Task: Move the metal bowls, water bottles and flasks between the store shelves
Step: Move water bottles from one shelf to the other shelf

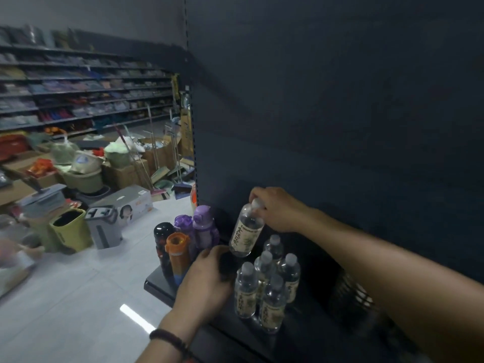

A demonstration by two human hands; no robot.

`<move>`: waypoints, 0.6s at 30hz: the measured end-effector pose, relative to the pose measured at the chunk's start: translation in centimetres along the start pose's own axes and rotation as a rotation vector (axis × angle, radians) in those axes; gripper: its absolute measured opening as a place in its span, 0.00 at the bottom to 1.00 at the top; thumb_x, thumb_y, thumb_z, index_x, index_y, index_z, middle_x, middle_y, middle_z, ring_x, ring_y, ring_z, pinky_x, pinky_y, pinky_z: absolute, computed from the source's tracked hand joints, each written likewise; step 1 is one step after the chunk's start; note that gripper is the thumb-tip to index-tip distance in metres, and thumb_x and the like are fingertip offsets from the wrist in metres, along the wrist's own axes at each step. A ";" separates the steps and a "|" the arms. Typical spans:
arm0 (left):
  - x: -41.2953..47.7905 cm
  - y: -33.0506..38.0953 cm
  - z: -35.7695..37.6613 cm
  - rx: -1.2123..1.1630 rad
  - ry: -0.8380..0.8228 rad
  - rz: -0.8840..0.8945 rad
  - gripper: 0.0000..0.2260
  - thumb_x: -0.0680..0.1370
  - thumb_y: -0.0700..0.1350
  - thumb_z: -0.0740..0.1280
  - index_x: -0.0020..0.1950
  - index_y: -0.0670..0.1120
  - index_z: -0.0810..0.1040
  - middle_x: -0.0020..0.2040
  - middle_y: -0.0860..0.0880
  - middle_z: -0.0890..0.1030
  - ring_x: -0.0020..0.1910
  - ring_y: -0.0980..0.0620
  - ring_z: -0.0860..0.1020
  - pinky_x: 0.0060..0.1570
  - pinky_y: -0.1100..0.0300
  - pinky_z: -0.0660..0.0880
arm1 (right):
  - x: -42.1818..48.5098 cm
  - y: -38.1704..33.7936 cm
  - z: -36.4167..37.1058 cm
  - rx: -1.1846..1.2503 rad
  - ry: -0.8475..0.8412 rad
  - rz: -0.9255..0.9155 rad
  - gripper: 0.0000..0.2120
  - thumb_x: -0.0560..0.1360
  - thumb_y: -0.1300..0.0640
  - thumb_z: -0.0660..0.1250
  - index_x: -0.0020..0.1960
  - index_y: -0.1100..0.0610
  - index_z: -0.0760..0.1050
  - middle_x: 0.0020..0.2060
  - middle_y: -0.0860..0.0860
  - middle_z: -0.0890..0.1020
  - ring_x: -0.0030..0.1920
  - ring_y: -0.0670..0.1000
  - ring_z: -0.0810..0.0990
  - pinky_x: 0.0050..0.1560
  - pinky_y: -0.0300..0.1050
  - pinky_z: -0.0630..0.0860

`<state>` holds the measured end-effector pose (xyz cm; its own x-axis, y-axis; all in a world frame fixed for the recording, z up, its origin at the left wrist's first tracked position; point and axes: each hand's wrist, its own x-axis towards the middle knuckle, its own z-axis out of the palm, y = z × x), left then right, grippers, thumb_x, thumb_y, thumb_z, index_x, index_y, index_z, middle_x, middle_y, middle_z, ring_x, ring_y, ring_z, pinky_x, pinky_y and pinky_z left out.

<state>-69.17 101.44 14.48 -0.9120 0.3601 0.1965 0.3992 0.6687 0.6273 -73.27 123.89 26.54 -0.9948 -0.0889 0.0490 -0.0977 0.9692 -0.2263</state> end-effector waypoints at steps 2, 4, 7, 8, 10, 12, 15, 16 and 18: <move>-0.4 1.6 -0.3 -0.066 0.057 0.028 0.26 0.78 0.55 0.74 0.74 0.58 0.73 0.67 0.56 0.77 0.69 0.52 0.76 0.66 0.59 0.73 | -2.4 -0.7 -3.2 0.052 0.037 0.004 0.07 0.80 0.53 0.67 0.58 0.49 0.75 0.55 0.50 0.80 0.54 0.53 0.80 0.51 0.51 0.80; -0.9 3.2 -0.4 -0.126 0.074 0.060 0.28 0.76 0.56 0.76 0.75 0.58 0.71 0.65 0.59 0.75 0.69 0.53 0.76 0.66 0.59 0.72 | -5.0 -1.3 -6.0 0.045 0.051 0.007 0.05 0.80 0.50 0.67 0.56 0.47 0.75 0.53 0.48 0.80 0.52 0.51 0.80 0.51 0.53 0.81; -1.1 5.6 -0.2 -0.223 0.071 0.095 0.36 0.71 0.63 0.78 0.76 0.56 0.72 0.67 0.58 0.78 0.67 0.56 0.78 0.67 0.56 0.76 | -9.4 -1.6 -9.0 0.062 0.046 0.012 0.05 0.82 0.47 0.68 0.55 0.46 0.76 0.50 0.46 0.82 0.49 0.48 0.81 0.44 0.48 0.79; -1.2 6.6 0.0 -0.264 0.054 0.108 0.37 0.70 0.66 0.78 0.76 0.56 0.72 0.67 0.59 0.79 0.67 0.58 0.79 0.66 0.57 0.77 | -10.9 -1.5 -9.6 0.066 0.038 0.014 0.05 0.82 0.47 0.68 0.56 0.46 0.77 0.50 0.45 0.82 0.48 0.47 0.81 0.42 0.45 0.77; -1.9 8.7 0.8 -0.346 -0.028 0.136 0.35 0.69 0.64 0.80 0.73 0.58 0.73 0.64 0.61 0.82 0.63 0.63 0.80 0.63 0.61 0.78 | -13.9 -0.9 -10.0 0.072 0.025 0.026 0.05 0.82 0.47 0.68 0.56 0.46 0.78 0.49 0.44 0.81 0.48 0.45 0.80 0.43 0.43 0.76; -3.2 10.8 2.2 -0.420 -0.147 0.154 0.30 0.71 0.56 0.82 0.70 0.60 0.75 0.58 0.62 0.85 0.59 0.66 0.82 0.57 0.66 0.79 | -16.8 0.1 -9.7 0.085 0.006 0.048 0.06 0.81 0.46 0.69 0.56 0.45 0.78 0.49 0.42 0.81 0.48 0.43 0.79 0.43 0.42 0.76; -4.9 12.9 5.6 -0.529 -0.272 0.176 0.23 0.74 0.44 0.82 0.65 0.54 0.78 0.55 0.57 0.88 0.55 0.59 0.86 0.51 0.62 0.82 | -21.0 2.5 -8.6 0.107 -0.011 0.099 0.06 0.81 0.44 0.70 0.55 0.44 0.78 0.47 0.41 0.80 0.46 0.41 0.78 0.41 0.40 0.72; -5.4 13.7 6.8 -0.541 -0.304 0.180 0.22 0.73 0.43 0.82 0.64 0.52 0.78 0.55 0.54 0.88 0.54 0.56 0.87 0.51 0.57 0.83 | -22.4 3.5 -8.1 0.112 -0.016 0.125 0.06 0.81 0.45 0.70 0.56 0.45 0.78 0.47 0.41 0.80 0.47 0.41 0.78 0.41 0.40 0.71; -6.7 15.6 9.2 -0.575 -0.355 0.176 0.24 0.70 0.45 0.83 0.63 0.50 0.79 0.55 0.51 0.89 0.54 0.52 0.88 0.54 0.48 0.86 | -25.6 5.6 -7.4 0.147 -0.014 0.194 0.07 0.81 0.45 0.69 0.57 0.45 0.78 0.48 0.42 0.80 0.47 0.42 0.78 0.43 0.42 0.72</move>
<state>-55.96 115.43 16.05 -0.7133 0.6877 0.1347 0.3352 0.1660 0.9274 -48.16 133.27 31.23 -0.9956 0.0913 -0.0225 0.0931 0.9245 -0.3697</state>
